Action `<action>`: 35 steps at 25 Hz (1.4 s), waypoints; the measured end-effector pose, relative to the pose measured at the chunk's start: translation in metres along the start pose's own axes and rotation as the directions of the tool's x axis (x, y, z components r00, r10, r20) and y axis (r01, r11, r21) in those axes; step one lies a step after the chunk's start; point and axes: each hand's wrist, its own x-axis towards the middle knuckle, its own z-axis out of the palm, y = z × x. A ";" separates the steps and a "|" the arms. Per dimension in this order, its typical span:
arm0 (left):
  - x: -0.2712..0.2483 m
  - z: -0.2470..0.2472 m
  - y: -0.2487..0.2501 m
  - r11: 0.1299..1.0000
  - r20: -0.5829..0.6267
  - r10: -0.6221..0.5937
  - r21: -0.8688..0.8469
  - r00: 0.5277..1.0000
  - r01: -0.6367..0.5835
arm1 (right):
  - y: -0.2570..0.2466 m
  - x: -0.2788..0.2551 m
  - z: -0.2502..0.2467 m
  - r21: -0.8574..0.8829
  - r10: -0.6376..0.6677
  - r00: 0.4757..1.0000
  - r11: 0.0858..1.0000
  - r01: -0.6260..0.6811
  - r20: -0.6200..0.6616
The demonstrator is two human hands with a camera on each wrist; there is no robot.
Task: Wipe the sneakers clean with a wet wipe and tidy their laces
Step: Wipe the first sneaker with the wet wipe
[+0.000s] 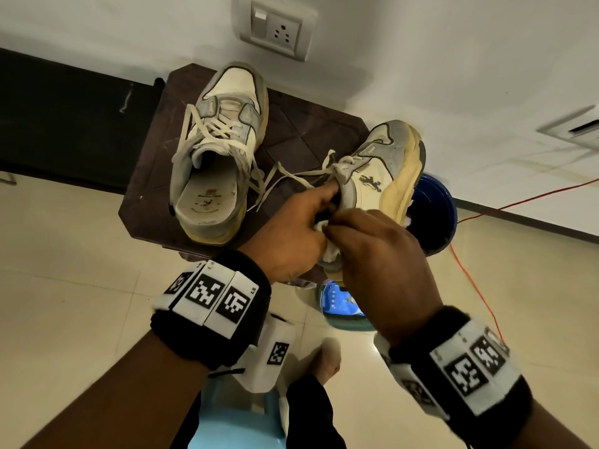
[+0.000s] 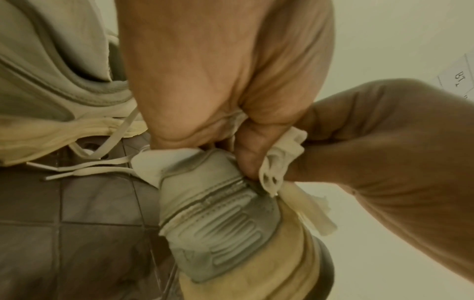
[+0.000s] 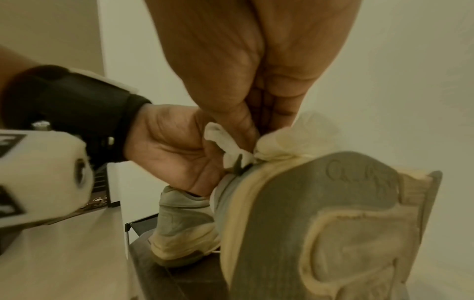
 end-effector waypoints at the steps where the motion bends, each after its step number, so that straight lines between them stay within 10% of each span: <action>1: 0.000 0.001 0.001 1.000 0.000 0.007 0.004 1.000 -0.007 | -0.001 -0.003 -0.002 -0.009 -0.010 1.000 1.000 0.010 -0.007; 7: -0.001 0.003 0.016 0.994 -0.036 0.091 0.056 0.995 -0.089 | 0.028 0.025 -0.030 0.018 0.178 0.963 0.984 -0.178 -0.204; 26: -0.055 -0.025 0.058 0.989 -0.248 -0.067 -0.148 0.966 0.031 | -0.041 0.000 -0.050 0.110 -0.075 0.992 0.990 0.085 -0.098; 35: -0.065 -0.027 0.049 0.999 -0.001 0.013 0.030 1.000 -0.013 | -0.017 0.024 -0.056 0.184 0.182 0.973 0.971 -0.154 -0.144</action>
